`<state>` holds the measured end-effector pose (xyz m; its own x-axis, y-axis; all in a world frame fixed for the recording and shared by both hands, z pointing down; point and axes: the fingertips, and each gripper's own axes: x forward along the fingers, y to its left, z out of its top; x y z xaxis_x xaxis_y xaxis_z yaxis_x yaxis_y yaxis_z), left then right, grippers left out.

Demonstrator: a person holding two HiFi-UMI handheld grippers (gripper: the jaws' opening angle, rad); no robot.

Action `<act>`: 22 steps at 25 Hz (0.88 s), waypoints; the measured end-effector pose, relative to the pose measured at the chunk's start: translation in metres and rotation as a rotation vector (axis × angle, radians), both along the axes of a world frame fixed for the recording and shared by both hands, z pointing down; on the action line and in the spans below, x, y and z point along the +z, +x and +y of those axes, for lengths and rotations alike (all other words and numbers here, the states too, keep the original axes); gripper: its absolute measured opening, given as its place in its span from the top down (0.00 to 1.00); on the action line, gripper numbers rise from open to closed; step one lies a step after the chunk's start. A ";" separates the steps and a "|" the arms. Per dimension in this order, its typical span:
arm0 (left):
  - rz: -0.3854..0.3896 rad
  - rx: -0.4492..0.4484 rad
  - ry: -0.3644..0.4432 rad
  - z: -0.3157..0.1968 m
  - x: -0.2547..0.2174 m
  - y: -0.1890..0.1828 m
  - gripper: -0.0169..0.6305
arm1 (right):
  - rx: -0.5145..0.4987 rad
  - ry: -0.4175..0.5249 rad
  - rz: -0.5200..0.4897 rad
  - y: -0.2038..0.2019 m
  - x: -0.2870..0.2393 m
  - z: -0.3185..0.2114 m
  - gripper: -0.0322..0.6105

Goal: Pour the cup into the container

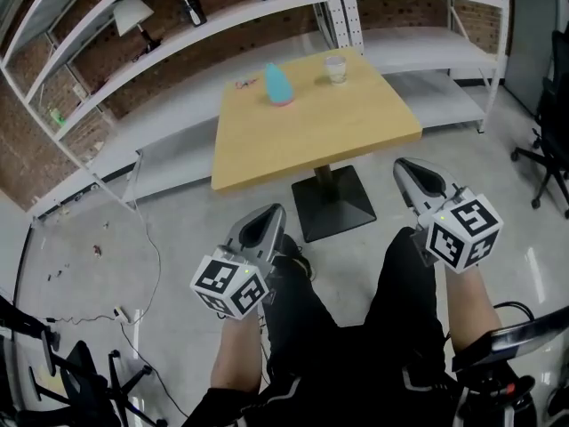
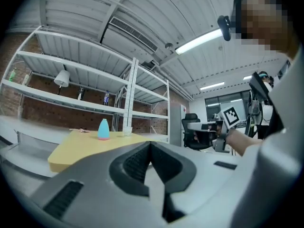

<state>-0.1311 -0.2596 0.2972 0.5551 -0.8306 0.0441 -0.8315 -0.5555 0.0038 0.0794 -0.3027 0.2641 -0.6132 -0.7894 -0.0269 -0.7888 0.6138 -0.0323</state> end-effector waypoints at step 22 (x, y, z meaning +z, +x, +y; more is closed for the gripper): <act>-0.071 0.073 0.022 -0.284 -0.025 -0.070 0.98 | 0.046 -0.058 -0.019 -0.066 0.010 -0.312 0.78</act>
